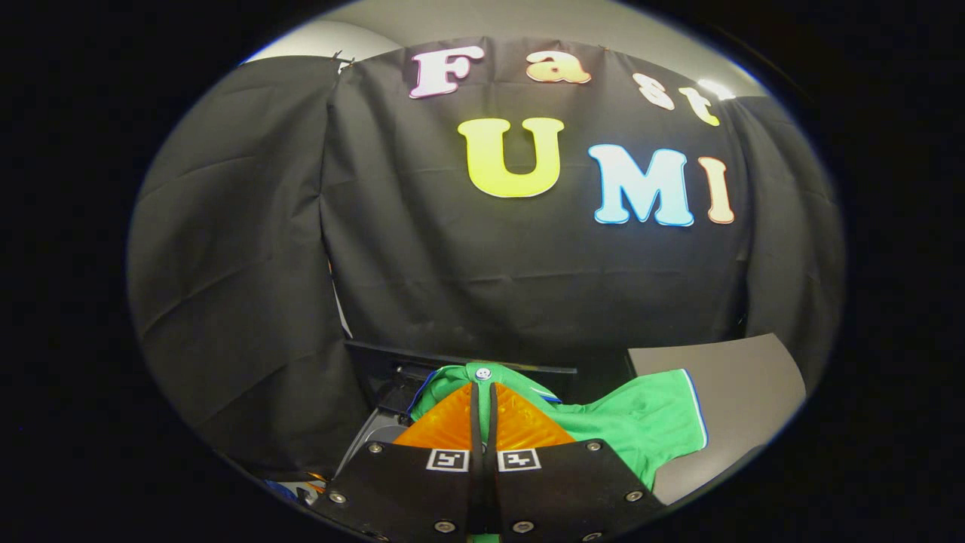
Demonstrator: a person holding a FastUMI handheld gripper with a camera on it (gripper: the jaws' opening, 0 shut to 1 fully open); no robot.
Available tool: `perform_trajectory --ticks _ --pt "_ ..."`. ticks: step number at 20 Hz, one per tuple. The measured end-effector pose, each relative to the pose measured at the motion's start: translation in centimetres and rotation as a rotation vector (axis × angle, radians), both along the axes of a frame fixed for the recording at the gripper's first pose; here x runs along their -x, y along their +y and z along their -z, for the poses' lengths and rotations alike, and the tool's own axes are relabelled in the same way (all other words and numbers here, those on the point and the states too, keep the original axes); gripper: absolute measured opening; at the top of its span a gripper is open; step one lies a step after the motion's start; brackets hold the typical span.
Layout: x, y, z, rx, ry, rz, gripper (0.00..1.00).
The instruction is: Put the clothes into the washing machine and then close the washing machine lid.
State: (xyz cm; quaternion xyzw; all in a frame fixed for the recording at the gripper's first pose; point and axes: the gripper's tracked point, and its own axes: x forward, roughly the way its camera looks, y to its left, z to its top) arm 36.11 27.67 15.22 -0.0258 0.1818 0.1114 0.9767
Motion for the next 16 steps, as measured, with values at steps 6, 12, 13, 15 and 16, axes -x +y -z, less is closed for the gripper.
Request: perform_trajectory --ticks 6,12,13,15,16 --pt "-0.2 2.5 3.7 0.016 0.056 -0.019 0.00" --pt "-0.6 4.5 8.4 0.028 0.130 -0.044 0.00" --pt "-0.7 4.6 9.1 0.040 0.139 -0.047 0.00" --pt "-0.7 4.7 10.9 0.062 0.160 -0.044 0.00" --pt "-0.8 4.6 11.8 0.069 0.174 -0.040 0.00"
